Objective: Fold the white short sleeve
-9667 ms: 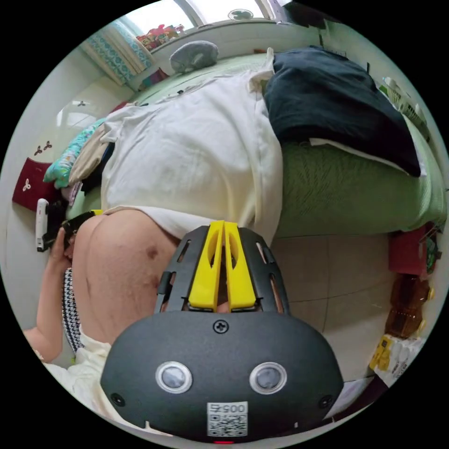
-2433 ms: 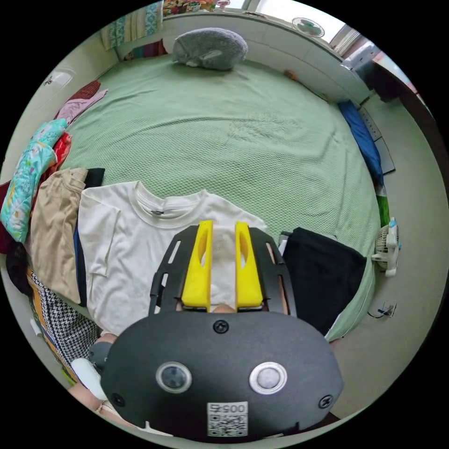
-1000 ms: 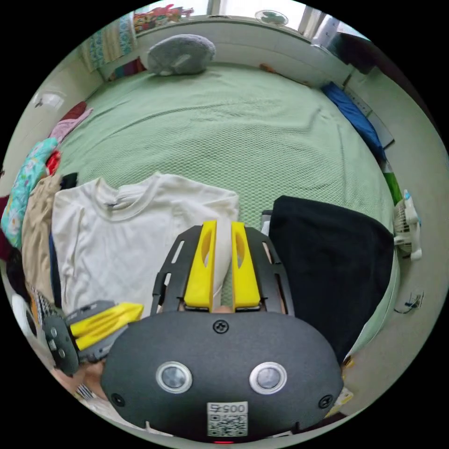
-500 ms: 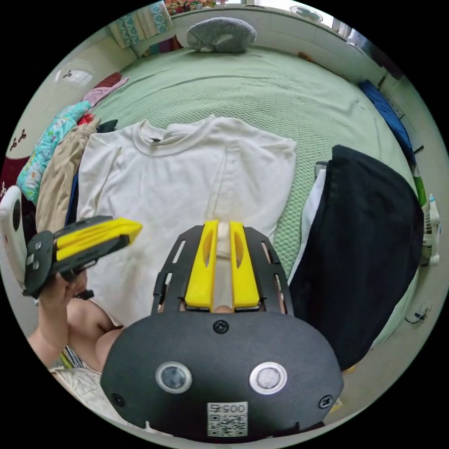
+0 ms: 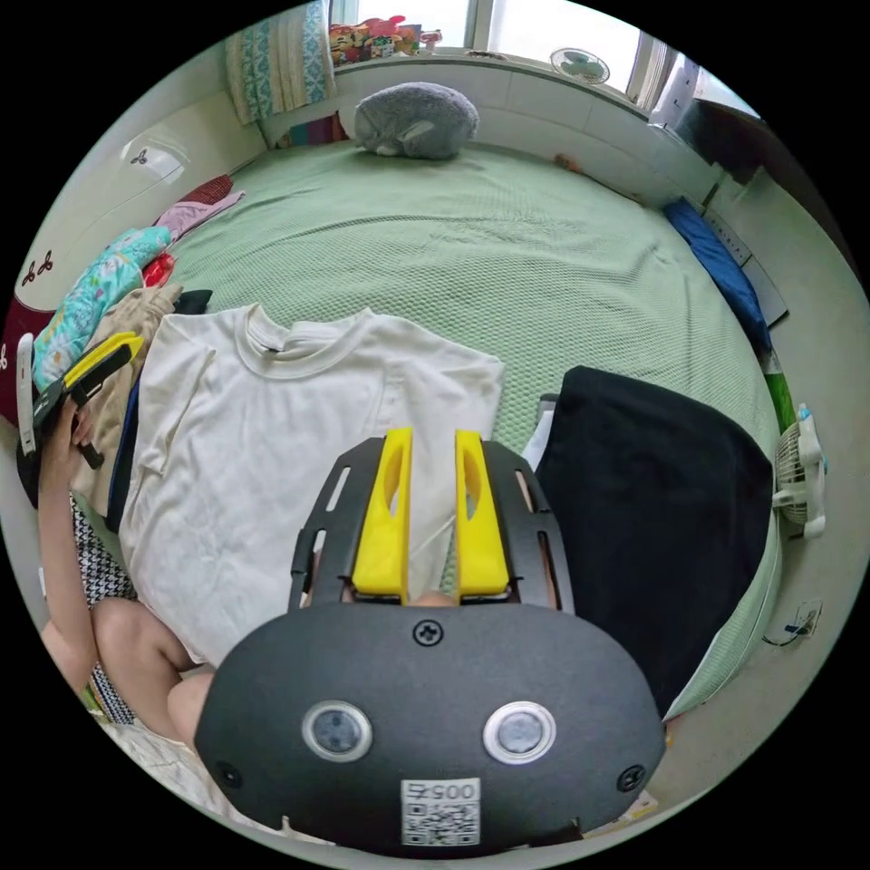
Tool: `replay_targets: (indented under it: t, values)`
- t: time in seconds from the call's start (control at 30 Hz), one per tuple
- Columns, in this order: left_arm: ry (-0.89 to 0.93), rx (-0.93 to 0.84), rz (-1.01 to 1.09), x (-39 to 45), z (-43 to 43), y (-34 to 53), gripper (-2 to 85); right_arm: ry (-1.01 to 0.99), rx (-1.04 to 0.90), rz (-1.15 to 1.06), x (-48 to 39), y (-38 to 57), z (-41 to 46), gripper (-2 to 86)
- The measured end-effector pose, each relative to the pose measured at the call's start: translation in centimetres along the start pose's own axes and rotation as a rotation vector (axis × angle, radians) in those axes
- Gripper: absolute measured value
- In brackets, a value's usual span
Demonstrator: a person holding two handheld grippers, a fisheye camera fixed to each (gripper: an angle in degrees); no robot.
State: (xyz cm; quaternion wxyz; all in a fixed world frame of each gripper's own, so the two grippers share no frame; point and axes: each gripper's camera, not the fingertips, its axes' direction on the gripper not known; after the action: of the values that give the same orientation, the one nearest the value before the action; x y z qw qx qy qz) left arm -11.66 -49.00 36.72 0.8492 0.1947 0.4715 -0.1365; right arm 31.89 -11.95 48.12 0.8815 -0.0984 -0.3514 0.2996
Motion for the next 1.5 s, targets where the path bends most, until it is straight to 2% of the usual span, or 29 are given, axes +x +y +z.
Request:
replay_targets:
  t: [0.13, 0.4, 0.57, 0.67, 0.93, 1.17, 1.5]
  values:
    - [0.052, -0.001, 0.007, -1.4, 0.2, -0.5, 10.7, 0.032, -0.003, 0.037, 2.1, -0.3, 1.2, 7.3]
    - [-0.008, -0.073, 0.018, -2.8, 1.2, -1.5, 10.2, -0.044, 0.021, 0.138, 6.5, -0.3, 2.2, 7.7]
    - [0.029, 0.043, 0.015, -4.3, -0.5, -1.7, 8.3, -0.086, 0.067, 0.18, 8.8, 0.0, 2.1, 6.7]
    - [-0.013, -0.038, 0.007, -4.9, 0.7, -1.9, 8.4, -0.1, 0.068, 0.196, 10.0, 0.1, 2.2, 6.7]
    - [-0.035, -0.063, 0.003, -6.7, 0.8, -2.2, 8.4, -0.121, 0.076, 0.25, 12.7, 0.5, 2.0, 6.8]
    - [-0.009, -0.072, -0.015, -8.6, 0.1, -2.3, 8.5, -0.087, 0.184, 0.229, 13.7, 1.7, -0.6, 5.7]
    - [0.037, -0.04, -0.054, -11.5, -1.0, -1.9, 8.1, -0.073, 0.126, 0.188, 14.2, 2.4, -0.4, 6.2]
